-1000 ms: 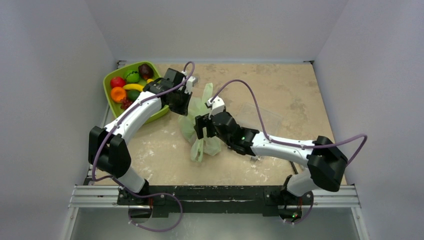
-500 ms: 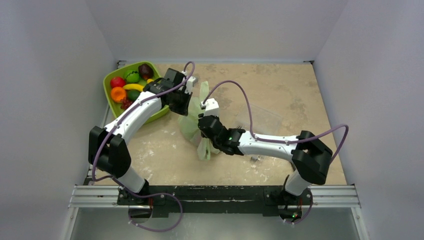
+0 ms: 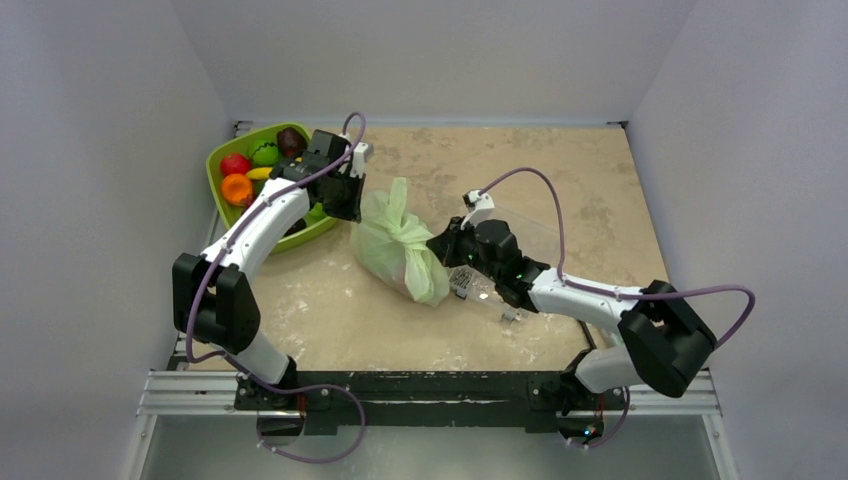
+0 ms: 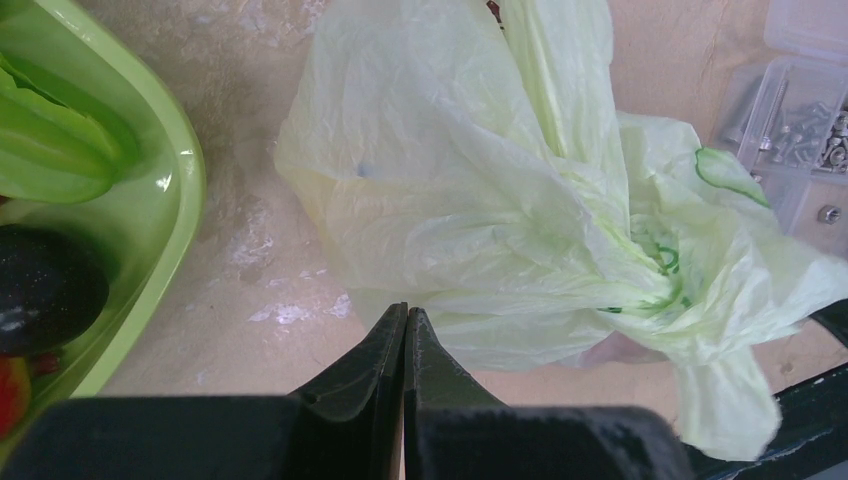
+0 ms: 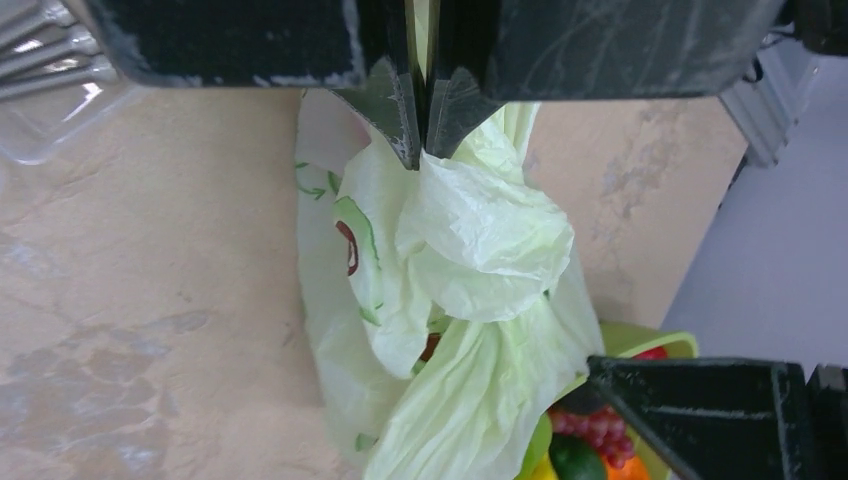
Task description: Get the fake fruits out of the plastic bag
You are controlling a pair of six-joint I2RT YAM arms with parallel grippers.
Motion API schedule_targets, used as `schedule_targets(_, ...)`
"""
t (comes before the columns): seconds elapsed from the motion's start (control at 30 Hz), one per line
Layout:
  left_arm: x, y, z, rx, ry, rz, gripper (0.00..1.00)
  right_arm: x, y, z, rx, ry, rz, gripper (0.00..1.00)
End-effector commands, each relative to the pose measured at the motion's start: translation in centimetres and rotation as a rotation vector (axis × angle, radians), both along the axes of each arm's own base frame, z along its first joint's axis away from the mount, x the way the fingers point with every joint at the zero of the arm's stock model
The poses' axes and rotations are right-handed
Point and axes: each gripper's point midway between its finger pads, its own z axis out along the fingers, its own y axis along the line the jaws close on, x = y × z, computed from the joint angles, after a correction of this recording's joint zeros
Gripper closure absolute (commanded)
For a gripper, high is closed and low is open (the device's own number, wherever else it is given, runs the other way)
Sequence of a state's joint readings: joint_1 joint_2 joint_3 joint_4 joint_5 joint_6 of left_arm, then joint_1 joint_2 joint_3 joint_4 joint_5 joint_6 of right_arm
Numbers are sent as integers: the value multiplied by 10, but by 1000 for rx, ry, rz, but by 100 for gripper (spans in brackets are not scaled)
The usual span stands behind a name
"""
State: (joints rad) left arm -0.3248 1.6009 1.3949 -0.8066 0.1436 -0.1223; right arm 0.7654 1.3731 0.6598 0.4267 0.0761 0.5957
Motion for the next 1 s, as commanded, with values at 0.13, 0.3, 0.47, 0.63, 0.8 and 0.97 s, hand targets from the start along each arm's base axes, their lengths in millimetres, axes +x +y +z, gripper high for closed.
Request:
schedule_targets(0.13,6,-11,15,-70,-37,-26,100,5,14,33,-61,-58,54,90)
schedule_targets(0.3,5,-17,16,-94,-30,-41,100,3,14,46,-227,-121,44,61)
schedule_targets(0.47,4,-18,15,-95,-25,-45,100,-6,30,63,-389,-224,59,26)
schedule_targets(0.63,4,-19,14,-97,-21,-48,100,4,36,61,-554,-246,34,17)
schedule_targets(0.8,4,-20,13,-96,-18,-50,100,16,41,52,-672,-245,-8,16)
schedule_targets(0.97,4,-20,12,-96,-15,-50,100,18,46,41,-781,-244,-89,21)
